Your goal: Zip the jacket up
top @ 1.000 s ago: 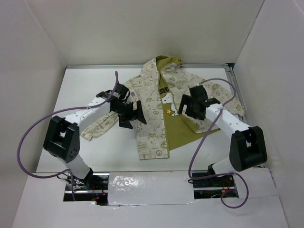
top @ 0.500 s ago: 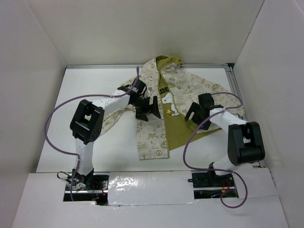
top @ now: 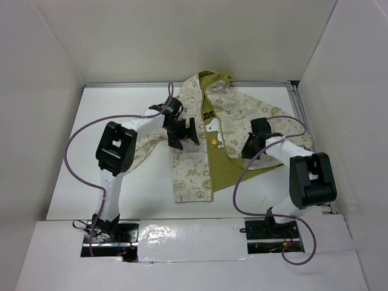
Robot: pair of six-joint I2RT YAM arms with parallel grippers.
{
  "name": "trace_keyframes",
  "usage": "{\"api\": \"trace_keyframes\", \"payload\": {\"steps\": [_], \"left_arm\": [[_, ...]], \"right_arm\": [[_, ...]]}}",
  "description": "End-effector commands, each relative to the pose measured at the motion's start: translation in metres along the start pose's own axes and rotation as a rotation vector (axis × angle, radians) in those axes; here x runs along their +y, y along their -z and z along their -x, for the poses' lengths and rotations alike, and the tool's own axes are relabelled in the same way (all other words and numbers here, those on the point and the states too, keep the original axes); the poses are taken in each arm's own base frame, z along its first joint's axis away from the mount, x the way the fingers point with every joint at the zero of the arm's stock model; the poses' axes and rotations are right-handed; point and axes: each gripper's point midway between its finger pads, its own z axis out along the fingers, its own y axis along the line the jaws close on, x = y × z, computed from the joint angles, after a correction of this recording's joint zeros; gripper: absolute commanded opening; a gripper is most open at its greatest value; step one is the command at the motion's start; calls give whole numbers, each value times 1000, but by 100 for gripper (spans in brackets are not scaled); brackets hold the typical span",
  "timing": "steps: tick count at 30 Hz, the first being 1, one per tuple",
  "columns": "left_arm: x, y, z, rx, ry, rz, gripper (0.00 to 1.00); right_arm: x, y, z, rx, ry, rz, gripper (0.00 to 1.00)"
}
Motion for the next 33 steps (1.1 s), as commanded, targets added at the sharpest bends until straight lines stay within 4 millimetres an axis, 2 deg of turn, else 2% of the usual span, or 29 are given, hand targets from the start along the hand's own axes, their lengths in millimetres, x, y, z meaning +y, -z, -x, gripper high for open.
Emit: {"api": "trace_keyframes", "payload": {"steps": [1, 2, 4, 7, 8, 10, 11, 12, 13, 15, 16, 18, 19, 24, 26, 27, 28, 29, 30, 31, 32, 33], "left_arm": [[14, 1, 13, -13, 12, 32, 99], [13, 6, 15, -26, 10, 21, 99], [15, 8, 16, -36, 7, 21, 99], [20, 13, 16, -44, 18, 32, 99], [21, 15, 18, -46, 24, 30, 99], [23, 16, 17, -46, 29, 30, 99], [24, 16, 18, -47, 30, 26, 99], [25, 16, 18, -46, 29, 26, 99], [26, 17, 18, -47, 31, 30, 99], [28, 16, 16, -44, 35, 44, 99], [29, 18, 17, -47, 35, 46, 99], [31, 18, 14, -44, 42, 61, 99], [32, 19, 14, -44, 43, 62, 99], [38, 24, 8, -46, 50, 79, 99], [39, 29, 8, -52, 52, 77, 99], [39, 30, 8, -53, 50, 77, 99], [38, 34, 9, -60, 47, 69, 99], [35, 35, 9, -60, 34, 55, 99], [31, 37, 9, -56, 17, 38, 99], [26, 42, 10, -65, 4, 24, 99], [23, 45, 9, -67, -13, 14, 99], [17, 53, 10, -86, -27, 2, 99]], "right_arm": [[28, 21, 13, -102, 104, 24, 0], [38, 28, 8, -117, 140, 35, 0], [36, 35, -2, -122, 180, 4, 0], [46, 60, -22, -158, 248, 25, 0], [43, 63, -35, -141, 270, 21, 0], [61, 77, -64, -121, 379, 94, 0], [62, 80, -77, -109, 421, 102, 0], [68, 86, -105, -71, 520, 128, 0], [67, 89, -115, -70, 567, 118, 0], [63, 93, -138, -39, 615, 93, 0], [66, 97, -160, -21, 694, 107, 0], [68, 100, -181, 1, 724, 97, 0], [66, 100, -200, 23, 785, 82, 0], [56, 91, -223, 17, 866, -36, 0], [61, 97, -228, -13, 889, -13, 53], [69, 106, -227, -40, 871, 26, 71], [75, 113, -227, -64, 869, 61, 81], [81, 118, -224, -79, 850, 92, 86], [89, 131, -219, -91, 817, 160, 96], [91, 131, -213, -91, 768, 185, 100], [94, 140, -207, -76, 707, 234, 100], [90, 138, -202, -69, 645, 236, 100]]}}
